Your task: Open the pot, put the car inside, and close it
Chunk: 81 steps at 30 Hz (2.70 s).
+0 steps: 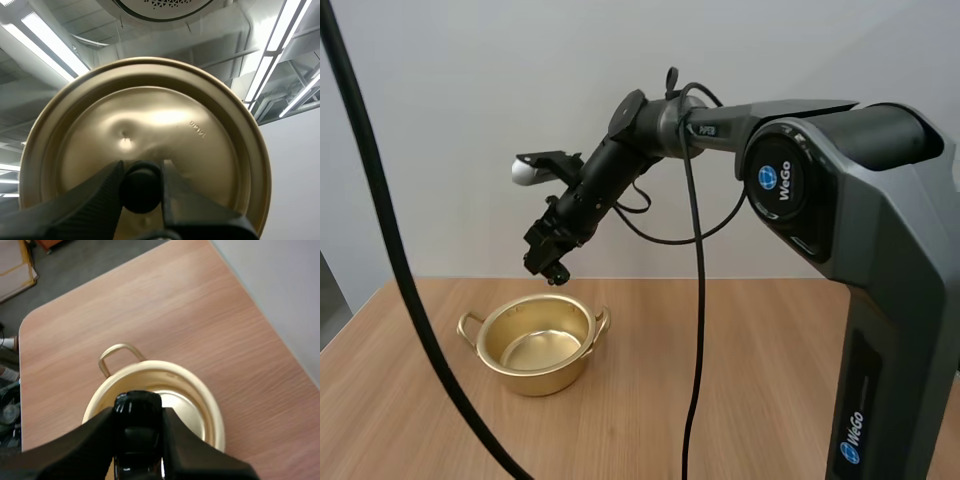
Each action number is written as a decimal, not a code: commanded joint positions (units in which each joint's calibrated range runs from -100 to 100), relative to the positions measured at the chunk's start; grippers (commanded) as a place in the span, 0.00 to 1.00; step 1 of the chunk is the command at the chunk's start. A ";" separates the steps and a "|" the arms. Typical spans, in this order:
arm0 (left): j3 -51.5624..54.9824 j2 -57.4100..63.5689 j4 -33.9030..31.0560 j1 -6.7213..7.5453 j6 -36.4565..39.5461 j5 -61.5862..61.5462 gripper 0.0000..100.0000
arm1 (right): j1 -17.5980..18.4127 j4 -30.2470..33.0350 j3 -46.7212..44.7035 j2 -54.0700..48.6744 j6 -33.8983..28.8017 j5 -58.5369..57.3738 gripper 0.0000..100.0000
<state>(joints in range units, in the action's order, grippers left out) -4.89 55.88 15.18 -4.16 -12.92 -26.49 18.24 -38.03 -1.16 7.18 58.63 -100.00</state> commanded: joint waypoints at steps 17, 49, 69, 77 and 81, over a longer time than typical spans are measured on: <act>0.03 -0.42 0.03 0.00 -0.38 -3.91 0.00 | 5.89 15.07 -12.00 -0.03 -4.88 19.34 0.00; 0.03 -0.53 0.03 0.00 -1.36 -4.92 0.00 | 9.92 26.15 -14.35 10.51 -4.96 43.29 0.00; 0.03 -0.53 0.03 0.00 -1.36 -5.44 0.00 | 9.92 24.17 -14.35 10.65 -4.96 45.87 0.73; 0.03 -0.53 0.03 0.00 -1.66 -5.44 0.00 | 9.92 24.17 -14.35 10.22 -4.96 45.26 0.73; 0.03 -0.53 0.03 0.00 -2.52 -5.44 0.00 | 9.92 24.17 -13.99 8.10 -4.96 45.68 0.73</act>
<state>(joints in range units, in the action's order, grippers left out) -4.89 55.39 15.18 -4.16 -15.34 -31.83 28.14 -13.91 -15.45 15.78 53.71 -54.28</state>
